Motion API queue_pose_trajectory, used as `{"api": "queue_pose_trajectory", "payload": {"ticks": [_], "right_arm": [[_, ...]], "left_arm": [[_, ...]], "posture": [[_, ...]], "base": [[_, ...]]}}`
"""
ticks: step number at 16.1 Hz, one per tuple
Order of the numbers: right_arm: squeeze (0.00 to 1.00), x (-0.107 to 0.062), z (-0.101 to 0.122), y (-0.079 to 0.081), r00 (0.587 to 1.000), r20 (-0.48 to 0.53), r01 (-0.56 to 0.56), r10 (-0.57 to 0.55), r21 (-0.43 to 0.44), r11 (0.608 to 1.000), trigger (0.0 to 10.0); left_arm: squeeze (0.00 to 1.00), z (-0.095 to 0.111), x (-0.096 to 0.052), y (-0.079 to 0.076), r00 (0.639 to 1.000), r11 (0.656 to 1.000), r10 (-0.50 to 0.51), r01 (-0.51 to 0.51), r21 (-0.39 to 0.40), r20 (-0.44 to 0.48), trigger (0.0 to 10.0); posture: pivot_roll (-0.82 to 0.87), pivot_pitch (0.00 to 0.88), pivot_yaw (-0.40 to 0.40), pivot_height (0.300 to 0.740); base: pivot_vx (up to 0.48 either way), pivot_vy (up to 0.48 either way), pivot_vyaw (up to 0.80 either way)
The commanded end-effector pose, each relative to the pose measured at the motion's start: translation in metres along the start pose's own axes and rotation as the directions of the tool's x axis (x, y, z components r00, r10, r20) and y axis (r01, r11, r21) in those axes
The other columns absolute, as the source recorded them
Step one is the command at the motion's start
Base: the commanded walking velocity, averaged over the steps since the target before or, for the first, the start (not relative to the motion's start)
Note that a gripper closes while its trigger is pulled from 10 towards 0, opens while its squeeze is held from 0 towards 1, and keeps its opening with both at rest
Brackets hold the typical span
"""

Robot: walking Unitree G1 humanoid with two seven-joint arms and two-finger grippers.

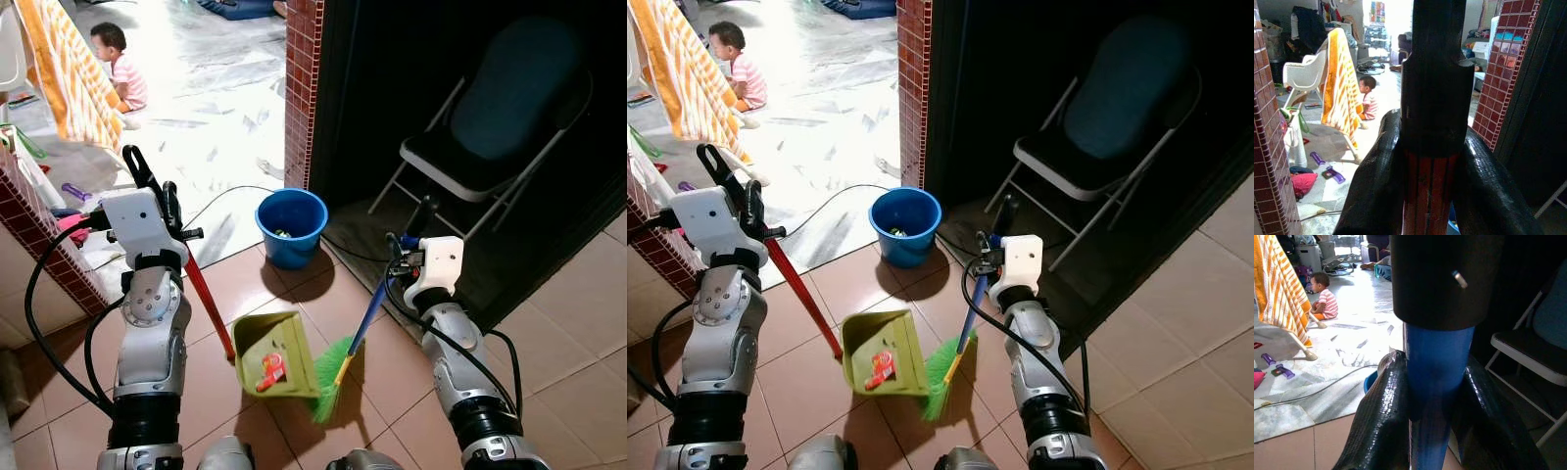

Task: Sweep floor

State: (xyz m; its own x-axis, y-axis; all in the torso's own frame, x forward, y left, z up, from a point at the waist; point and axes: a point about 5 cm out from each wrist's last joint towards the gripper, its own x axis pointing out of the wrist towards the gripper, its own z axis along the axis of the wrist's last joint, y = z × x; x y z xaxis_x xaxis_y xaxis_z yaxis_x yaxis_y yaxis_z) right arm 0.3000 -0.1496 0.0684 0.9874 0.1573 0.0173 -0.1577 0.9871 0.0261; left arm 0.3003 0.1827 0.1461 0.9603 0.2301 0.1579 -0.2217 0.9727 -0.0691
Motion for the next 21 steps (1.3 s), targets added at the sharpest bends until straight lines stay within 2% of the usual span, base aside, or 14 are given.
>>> {"api": "queue_pose_trajectory", "payload": {"ticks": [1,6,10,18,21], "right_arm": [[0.0,0.001,0.005,0.001,1.0,0.028,-0.005,0.005,0.005,1.0,10.0],[0.0,0.002,0.004,0.002,1.0,0.019,-0.01,0.01,-0.002,1.0,10.0],[0.0,0.002,0.004,0.001,1.0,0.016,-0.013,0.014,-0.01,1.0,10.0],[0.0,0.004,0.007,0.002,0.999,0.021,-0.027,0.028,-0.023,0.999,10.0],[0.0,0.004,0.007,0.003,0.999,0.021,-0.031,0.032,-0.025,0.999,10.0]], "left_arm": [[0.0,0.042,0.013,-0.002,0.987,0.999,0.023,-0.017,-0.036,0.16,10.0],[0.0,0.08,0.029,0.006,0.955,0.992,0.105,-0.082,-0.093,0.277,10.0],[0.0,0.094,0.035,0.008,0.941,0.987,0.136,-0.104,-0.119,0.309,10.0],[0.0,0.136,0.047,0.009,0.886,0.972,0.201,-0.127,-0.199,0.417,10.0],[0.0,0.146,0.052,0.01,0.869,0.971,0.216,-0.144,-0.189,0.444,10.0]], "posture": [[-0.03,0.0,-0.011,0.74],[-0.03,0.0,-0.02,0.74],[-0.03,0.0,-0.026,0.74],[-0.04,0.0,-0.033,0.74],[-0.04,0.0,-0.033,0.74]], "base": [[0.349,0.0,0.0],[0.379,0.0,0.0],[0.465,0.0,0.0],[0.463,0.0,0.0],[0.458,0.0,0.0]]}}
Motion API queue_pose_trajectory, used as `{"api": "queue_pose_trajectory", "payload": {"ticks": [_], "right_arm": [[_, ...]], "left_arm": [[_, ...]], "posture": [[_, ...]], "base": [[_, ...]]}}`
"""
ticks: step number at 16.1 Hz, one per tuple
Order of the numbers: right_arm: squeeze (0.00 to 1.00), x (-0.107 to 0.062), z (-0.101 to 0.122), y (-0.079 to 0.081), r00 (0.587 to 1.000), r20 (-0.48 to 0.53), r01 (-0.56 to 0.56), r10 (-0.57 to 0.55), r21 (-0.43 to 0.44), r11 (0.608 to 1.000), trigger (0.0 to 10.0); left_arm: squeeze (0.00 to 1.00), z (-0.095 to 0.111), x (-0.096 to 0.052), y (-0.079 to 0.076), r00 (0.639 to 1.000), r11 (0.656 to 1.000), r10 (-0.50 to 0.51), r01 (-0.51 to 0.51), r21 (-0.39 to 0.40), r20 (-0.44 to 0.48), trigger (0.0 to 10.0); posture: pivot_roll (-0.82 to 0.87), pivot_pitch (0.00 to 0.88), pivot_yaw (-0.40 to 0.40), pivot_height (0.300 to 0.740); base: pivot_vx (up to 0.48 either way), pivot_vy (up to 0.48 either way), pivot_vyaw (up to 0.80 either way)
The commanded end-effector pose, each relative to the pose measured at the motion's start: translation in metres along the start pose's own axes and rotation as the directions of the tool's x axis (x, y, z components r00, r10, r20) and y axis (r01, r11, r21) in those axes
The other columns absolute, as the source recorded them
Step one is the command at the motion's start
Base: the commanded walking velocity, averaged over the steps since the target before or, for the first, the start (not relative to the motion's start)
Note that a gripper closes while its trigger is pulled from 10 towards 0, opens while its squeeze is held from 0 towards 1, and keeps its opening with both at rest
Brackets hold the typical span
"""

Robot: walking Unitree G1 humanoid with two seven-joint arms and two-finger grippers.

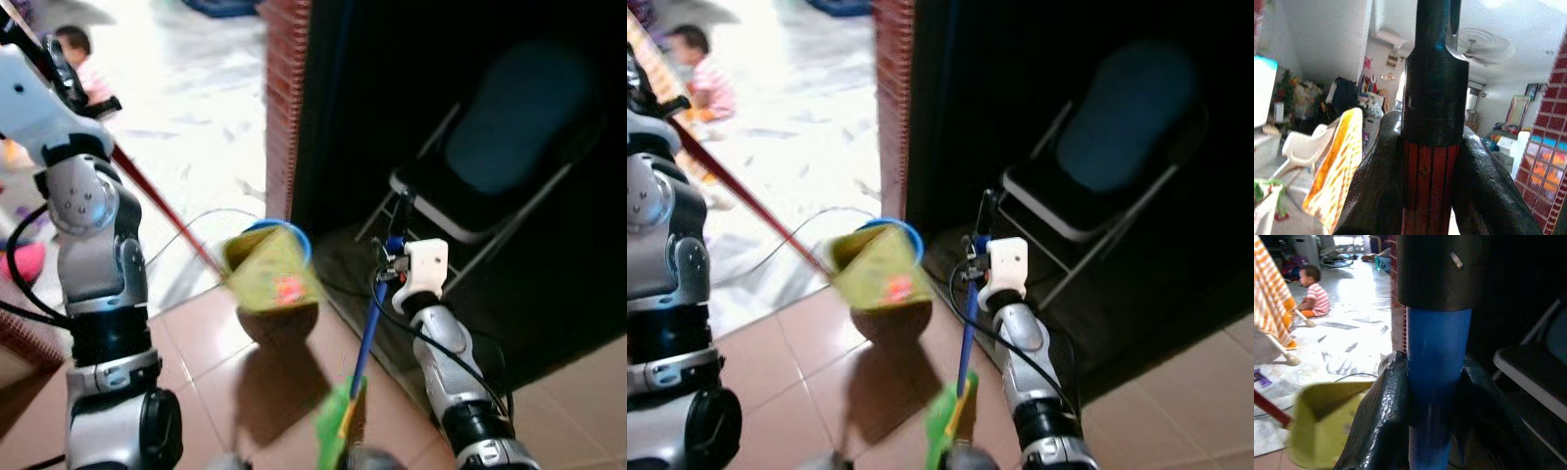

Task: Sweep floor

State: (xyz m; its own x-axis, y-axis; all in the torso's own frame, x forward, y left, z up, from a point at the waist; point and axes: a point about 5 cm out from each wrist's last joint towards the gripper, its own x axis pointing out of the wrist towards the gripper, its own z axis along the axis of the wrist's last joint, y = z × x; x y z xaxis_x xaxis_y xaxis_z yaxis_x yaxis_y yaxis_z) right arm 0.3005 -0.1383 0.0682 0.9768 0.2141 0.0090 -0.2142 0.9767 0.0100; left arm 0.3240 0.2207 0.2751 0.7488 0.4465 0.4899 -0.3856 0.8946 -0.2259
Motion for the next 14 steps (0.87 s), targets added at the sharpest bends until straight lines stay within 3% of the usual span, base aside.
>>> {"api": "queue_pose_trajectory", "payload": {"ticks": [1,6,8,10,14], "right_arm": [[0.0,0.001,0.007,-0.009,0.999,0.03,0.026,-0.026,-0.009,1.0,10.0],[0.0,0.001,0.006,-0.008,0.999,0.028,0.021,-0.021,-0.012,1.0,10.0],[0.0,0.001,0.008,-0.004,0.999,0.037,-0.005,0.008,-0.054,0.999,10.0],[0.0,0.0,0.007,-0.004,0.999,0.038,0.002,-0.001,-0.026,1.0,10.0],[0.0,0.0,0.007,-0.004,0.999,0.036,0.009,-0.009,-0.012,1.0,10.0]], "left_arm": [[0.0,0.018,0.005,-0.015,0.997,0.997,-0.018,0.023,-0.069,0.079,10.0],[0.0,0.017,0.003,-0.021,0.991,0.999,-0.024,0.018,0.049,0.13,10.0],[0.0,0.023,0.001,-0.028,0.979,0.992,-0.07,0.047,0.12,0.191,10.0],[0.0,0.021,0.001,-0.029,0.981,0.993,-0.064,0.044,0.113,0.183,10.0],[0.0,0.019,0.001,-0.029,0.98,0.991,-0.061,0.038,0.126,0.189,10.0]], "posture": [[-0.04,0.0,-0.033,0.74],[-0.04,0.0,-0.034,0.74],[-0.04,0.0,-0.032,0.74],[-0.04,0.0,-0.032,0.74],[-0.04,0.0,-0.032,0.74]], "base": [[0.458,0.0,0.0],[0.452,0.0,0.0],[0.448,0.0,0.4],[0.446,0.0,0.69],[0.447,0.0,0.0]]}}
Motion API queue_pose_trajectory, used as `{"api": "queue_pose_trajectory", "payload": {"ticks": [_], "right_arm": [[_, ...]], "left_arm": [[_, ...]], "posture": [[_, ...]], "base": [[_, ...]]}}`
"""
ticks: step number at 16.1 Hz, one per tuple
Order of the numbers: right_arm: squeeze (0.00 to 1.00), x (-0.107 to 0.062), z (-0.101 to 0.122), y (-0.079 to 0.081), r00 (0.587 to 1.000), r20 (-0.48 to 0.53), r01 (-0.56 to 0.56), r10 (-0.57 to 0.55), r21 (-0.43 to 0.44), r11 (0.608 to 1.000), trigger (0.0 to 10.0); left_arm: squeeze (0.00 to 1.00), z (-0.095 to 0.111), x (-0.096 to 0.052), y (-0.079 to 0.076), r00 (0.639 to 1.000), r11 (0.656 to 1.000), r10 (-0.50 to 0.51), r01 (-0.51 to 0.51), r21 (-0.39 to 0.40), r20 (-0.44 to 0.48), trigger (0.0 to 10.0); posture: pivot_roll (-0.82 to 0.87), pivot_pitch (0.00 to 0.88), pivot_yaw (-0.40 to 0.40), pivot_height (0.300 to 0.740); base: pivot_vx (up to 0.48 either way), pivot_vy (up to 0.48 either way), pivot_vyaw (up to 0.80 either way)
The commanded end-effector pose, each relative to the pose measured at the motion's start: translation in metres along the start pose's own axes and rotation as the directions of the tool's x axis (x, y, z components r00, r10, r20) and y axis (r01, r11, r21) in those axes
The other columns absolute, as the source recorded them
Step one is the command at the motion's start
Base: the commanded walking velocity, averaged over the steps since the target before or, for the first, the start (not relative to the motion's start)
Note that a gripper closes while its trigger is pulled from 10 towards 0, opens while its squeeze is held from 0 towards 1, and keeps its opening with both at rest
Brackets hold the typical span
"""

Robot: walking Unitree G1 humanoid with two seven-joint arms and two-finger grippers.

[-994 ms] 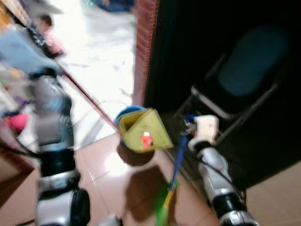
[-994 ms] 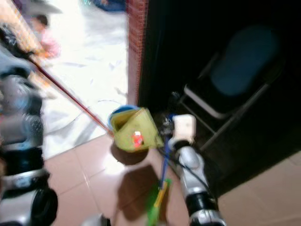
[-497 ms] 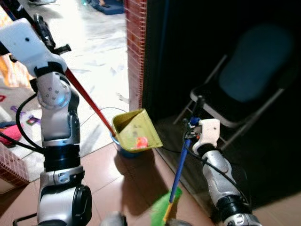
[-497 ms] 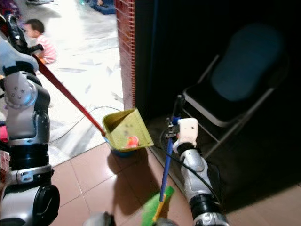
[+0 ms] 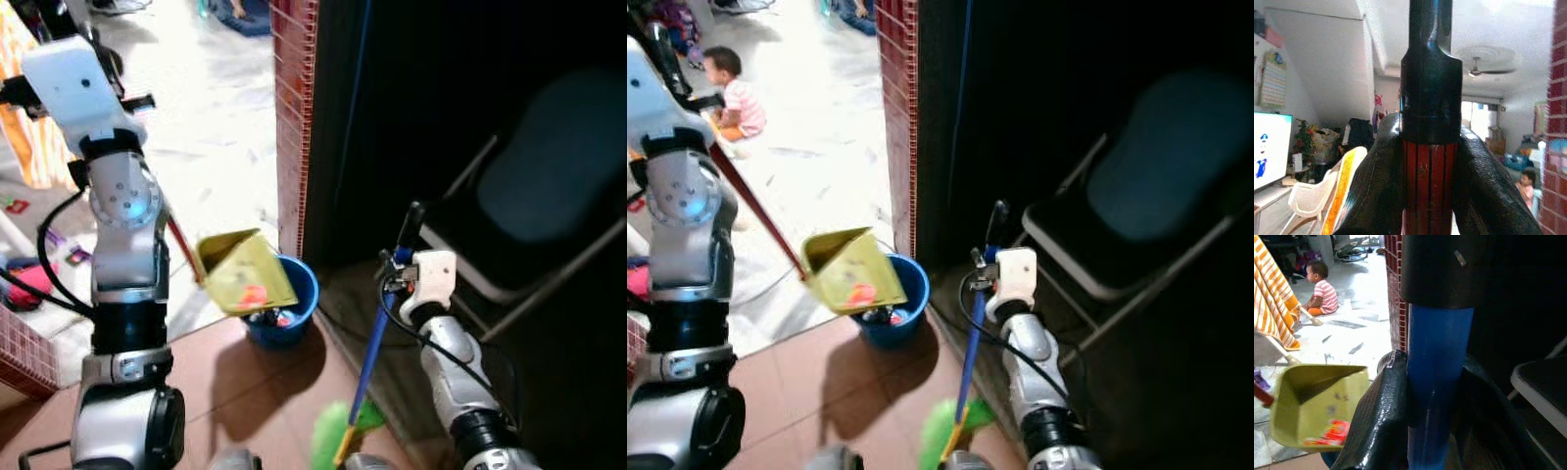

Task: Sweep floor

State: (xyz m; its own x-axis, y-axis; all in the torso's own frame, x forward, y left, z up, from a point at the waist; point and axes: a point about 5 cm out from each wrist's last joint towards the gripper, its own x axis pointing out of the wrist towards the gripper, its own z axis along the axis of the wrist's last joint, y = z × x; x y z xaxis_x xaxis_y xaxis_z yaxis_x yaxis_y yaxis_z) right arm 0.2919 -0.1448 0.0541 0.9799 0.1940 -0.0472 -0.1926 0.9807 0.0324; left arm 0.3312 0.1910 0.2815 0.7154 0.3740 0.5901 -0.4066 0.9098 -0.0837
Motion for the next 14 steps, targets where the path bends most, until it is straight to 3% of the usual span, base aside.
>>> {"api": "queue_pose_trajectory", "payload": {"ticks": [1,6,9,12,14], "right_arm": [[0.0,0.009,0.021,0.001,0.996,0.093,-0.011,0.014,-0.036,0.999,10.0],[0.0,0.009,0.021,0.0,0.996,0.091,-0.013,0.017,-0.036,0.999,10.0],[0.0,0.009,0.021,0.001,0.996,0.087,-0.019,0.022,-0.04,0.999,10.0],[0.0,0.009,0.022,0.0,0.996,0.09,-0.014,0.018,-0.041,0.999,10.0],[0.0,0.008,0.021,-0.001,0.996,0.09,-0.01,0.014,-0.042,0.999,10.0]], "left_arm": [[0.0,0.016,0.007,0.004,0.996,1.0,0.02,-0.021,0.004,0.089,10.0],[0.0,0.009,-0.001,-0.003,0.995,0.998,-0.021,0.015,0.058,0.098,10.0],[0.0,-0.003,-0.017,-0.028,0.989,0.991,-0.121,0.116,0.059,0.085,10.0],[0.0,-0.011,-0.037,-0.052,0.961,0.964,-0.253,0.239,0.119,0.116,10.0],[0.0,-0.02,-0.049,-0.058,0.944,0.944,-0.309,0.29,0.157,0.117,10.0]], "posture": [[-0.04,0.0,-0.032,0.74],[-0.04,0.0,-0.035,0.74],[-0.04,0.0,-0.04,0.74],[-0.05,0.0,-0.038,0.74],[-0.06,0.0,-0.033,0.74]], "base": [[0.446,0.0,0.0],[0.089,0.0,0.0],[0.0,0.0,0.0],[0.0,0.0,0.0],[0.0,0.0,0.0]]}}
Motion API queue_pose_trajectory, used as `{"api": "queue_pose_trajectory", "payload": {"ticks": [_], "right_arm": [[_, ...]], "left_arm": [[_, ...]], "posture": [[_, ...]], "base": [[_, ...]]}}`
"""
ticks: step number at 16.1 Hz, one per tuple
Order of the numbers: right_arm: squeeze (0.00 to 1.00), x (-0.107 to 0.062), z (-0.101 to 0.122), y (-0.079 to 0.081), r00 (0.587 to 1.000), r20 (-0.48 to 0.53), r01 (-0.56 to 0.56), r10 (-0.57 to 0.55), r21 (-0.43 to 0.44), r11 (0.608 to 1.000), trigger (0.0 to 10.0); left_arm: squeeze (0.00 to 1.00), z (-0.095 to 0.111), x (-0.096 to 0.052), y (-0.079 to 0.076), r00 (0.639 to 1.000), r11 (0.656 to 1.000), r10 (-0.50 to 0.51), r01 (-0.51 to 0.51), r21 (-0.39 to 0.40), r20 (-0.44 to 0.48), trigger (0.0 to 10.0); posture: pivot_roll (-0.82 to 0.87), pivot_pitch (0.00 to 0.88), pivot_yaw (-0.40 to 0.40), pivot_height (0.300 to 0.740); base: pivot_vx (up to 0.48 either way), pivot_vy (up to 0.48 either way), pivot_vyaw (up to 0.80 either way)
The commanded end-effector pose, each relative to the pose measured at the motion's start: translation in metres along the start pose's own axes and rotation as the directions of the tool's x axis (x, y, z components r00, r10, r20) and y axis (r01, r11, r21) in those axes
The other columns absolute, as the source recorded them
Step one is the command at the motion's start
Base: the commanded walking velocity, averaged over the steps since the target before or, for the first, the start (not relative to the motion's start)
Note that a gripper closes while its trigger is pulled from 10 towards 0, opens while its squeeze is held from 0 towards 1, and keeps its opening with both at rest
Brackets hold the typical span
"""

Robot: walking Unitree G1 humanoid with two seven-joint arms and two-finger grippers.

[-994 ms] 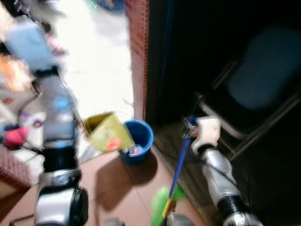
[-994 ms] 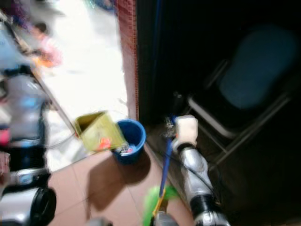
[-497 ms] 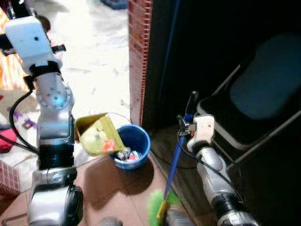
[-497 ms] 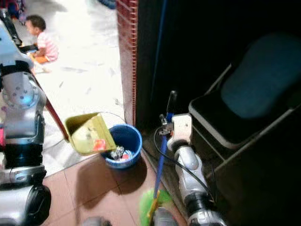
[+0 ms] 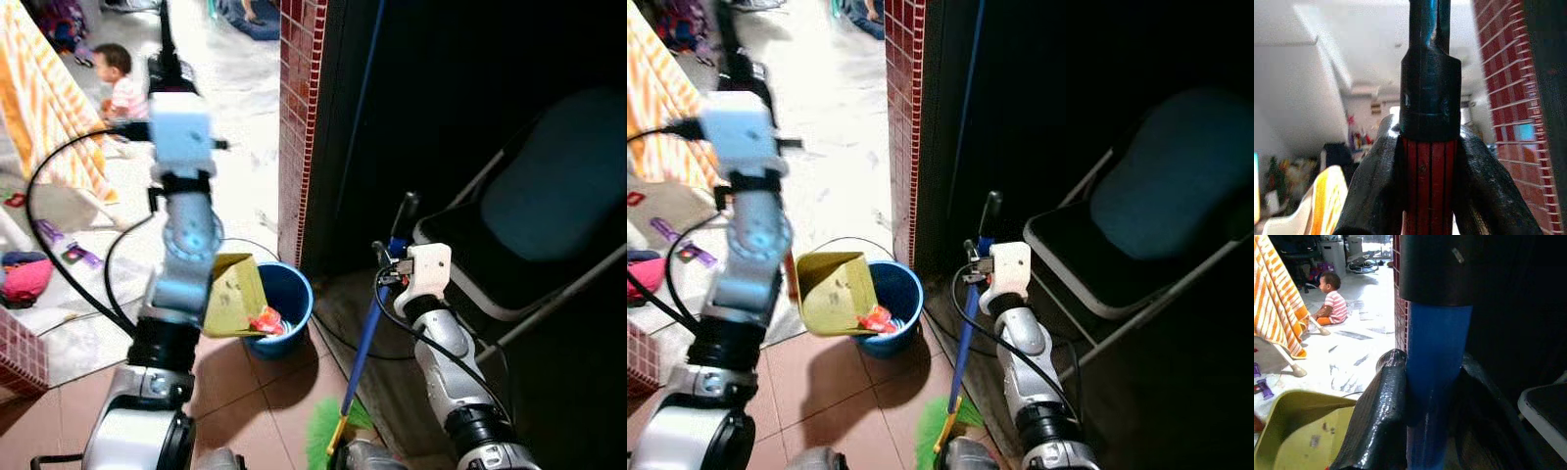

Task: Sweep floor

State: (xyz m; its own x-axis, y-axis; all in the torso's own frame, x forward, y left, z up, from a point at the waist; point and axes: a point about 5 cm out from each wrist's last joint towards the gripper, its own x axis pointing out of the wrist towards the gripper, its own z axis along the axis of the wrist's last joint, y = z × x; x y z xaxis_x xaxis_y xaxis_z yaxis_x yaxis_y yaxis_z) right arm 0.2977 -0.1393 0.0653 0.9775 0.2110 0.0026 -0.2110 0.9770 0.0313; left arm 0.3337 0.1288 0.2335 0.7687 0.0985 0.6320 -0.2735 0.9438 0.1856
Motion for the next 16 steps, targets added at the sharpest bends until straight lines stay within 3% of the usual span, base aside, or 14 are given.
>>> {"api": "queue_pose_trajectory", "payload": {"ticks": [1,4,6,8,9,11,13,16], "right_arm": [[0.0,0.001,0.01,-0.006,0.999,0.041,0.009,-0.008,-0.04,0.999,10.0],[0.0,0.001,0.01,-0.006,0.999,0.041,0.01,-0.008,-0.042,0.999,10.0],[0.0,0.004,0.012,-0.005,0.999,0.044,0.006,-0.004,-0.043,0.999,10.0],[0.0,0.004,0.012,-0.005,0.999,0.046,0.006,-0.004,-0.043,0.999,10.0],[0.0,0.005,0.012,-0.005,0.999,0.046,0.007,-0.005,-0.042,0.999,10.0],[0.0,0.005,0.011,-0.004,0.999,0.045,0.006,-0.005,-0.039,0.999,10.0],[0.0,0.005,0.01,-0.001,0.999,0.041,-0.006,0.008,-0.037,0.999,10.0],[0.0,0.007,0.01,-0.001,0.999,0.04,-0.003,0.004,-0.034,0.999,10.0]], "left_arm": [[0.0,0.008,-0.001,-0.006,0.994,0.998,-0.057,0.054,0.042,0.091,10.0],[0.0,0.01,-0.008,-0.021,0.979,0.988,-0.152,0.148,0.038,0.133,10.0],[0.0,0.018,-0.016,-0.043,0.932,0.95,-0.307,0.313,-0.004,0.191,10.0],[0.0,0.023,-0.018,-0.047,0.918,0.94,-0.33,0.34,-0.007,0.22,10.0],[0.0,0.027,-0.012,-0.042,0.927,0.951,-0.297,0.31,-0.022,0.227,10.0],[0.0,0.045,0.013,-0.018,0.958,0.981,-0.142,0.169,-0.092,0.249,10.0],[0.0,0.065,0.035,0.003,0.953,0.99,-0.04,0.078,-0.117,0.3,10.0],[0.0,0.082,0.054,0.029,0.94,0.995,0.04,-0.007,-0.099,0.337,10.0]], "posture": [[-0.06,0.0,-0.033,0.74],[-0.06,0.0,-0.034,0.74],[-0.06,0.0,-0.036,0.74],[-0.06,0.0,-0.035,0.74],[-0.06,0.0,-0.037,0.74],[-0.06,0.0,-0.037,0.74],[-0.05,0.0,-0.04,0.74],[-0.03,0.0,-0.04,0.74]], "base": [[0.0,0.0,0.0],[0.0,0.0,0.0],[0.0,0.0,0.0],[0.0,0.0,0.0],[0.0,0.0,0.0],[0.0,0.0,0.0],[0.0,0.0,0.0],[0.0,0.0,0.0]]}}
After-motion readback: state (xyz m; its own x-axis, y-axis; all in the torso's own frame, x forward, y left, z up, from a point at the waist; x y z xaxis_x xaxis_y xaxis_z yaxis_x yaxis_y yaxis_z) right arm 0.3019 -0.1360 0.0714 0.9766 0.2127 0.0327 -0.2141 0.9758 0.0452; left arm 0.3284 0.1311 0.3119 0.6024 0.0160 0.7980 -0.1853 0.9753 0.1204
